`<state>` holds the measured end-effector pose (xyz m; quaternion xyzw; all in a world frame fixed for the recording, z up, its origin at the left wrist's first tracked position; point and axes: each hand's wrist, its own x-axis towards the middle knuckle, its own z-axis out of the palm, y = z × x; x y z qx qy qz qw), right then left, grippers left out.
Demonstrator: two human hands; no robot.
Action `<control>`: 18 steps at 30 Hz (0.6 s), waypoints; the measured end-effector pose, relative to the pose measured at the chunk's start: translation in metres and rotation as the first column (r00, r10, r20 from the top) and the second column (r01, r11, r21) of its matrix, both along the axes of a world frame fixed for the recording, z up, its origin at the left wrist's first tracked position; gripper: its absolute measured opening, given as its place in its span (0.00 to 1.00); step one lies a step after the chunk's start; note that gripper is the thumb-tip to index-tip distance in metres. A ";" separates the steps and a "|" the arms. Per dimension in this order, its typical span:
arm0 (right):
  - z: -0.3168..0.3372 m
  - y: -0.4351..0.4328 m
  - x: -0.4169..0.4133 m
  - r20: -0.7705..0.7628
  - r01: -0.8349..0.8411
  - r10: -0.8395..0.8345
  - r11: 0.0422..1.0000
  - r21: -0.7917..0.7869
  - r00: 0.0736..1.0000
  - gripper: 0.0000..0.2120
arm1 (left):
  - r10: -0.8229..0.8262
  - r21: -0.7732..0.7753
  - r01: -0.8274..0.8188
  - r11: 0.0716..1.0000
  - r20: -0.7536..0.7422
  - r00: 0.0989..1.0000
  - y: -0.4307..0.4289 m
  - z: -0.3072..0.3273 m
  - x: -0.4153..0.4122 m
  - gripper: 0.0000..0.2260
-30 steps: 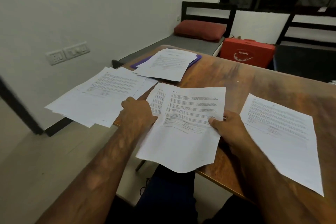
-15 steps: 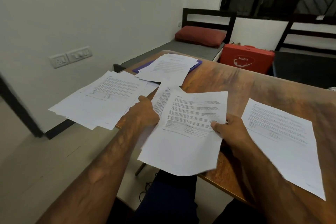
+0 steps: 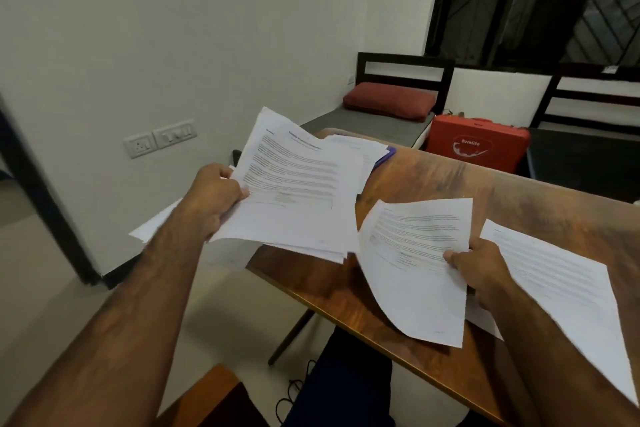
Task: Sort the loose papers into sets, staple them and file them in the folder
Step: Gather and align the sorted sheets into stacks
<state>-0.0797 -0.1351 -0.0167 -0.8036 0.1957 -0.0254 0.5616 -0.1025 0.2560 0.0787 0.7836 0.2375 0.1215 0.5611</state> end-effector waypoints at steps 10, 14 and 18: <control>0.015 0.029 -0.002 0.024 -0.139 0.139 0.937 0.319 0.990 0.08 | -0.211 -0.041 0.208 0.977 -0.097 0.973 -0.040 -0.011 -0.009 0.13; 0.022 0.037 -0.009 0.019 -0.190 0.204 0.869 0.457 0.979 0.08 | -0.310 -0.033 0.309 0.950 -0.193 0.931 -0.070 -0.037 -0.004 0.13; 0.017 0.032 -0.012 -0.046 -0.149 0.194 0.864 0.482 0.980 0.06 | -0.358 -0.136 0.337 0.932 -0.188 0.915 -0.081 -0.052 0.003 0.07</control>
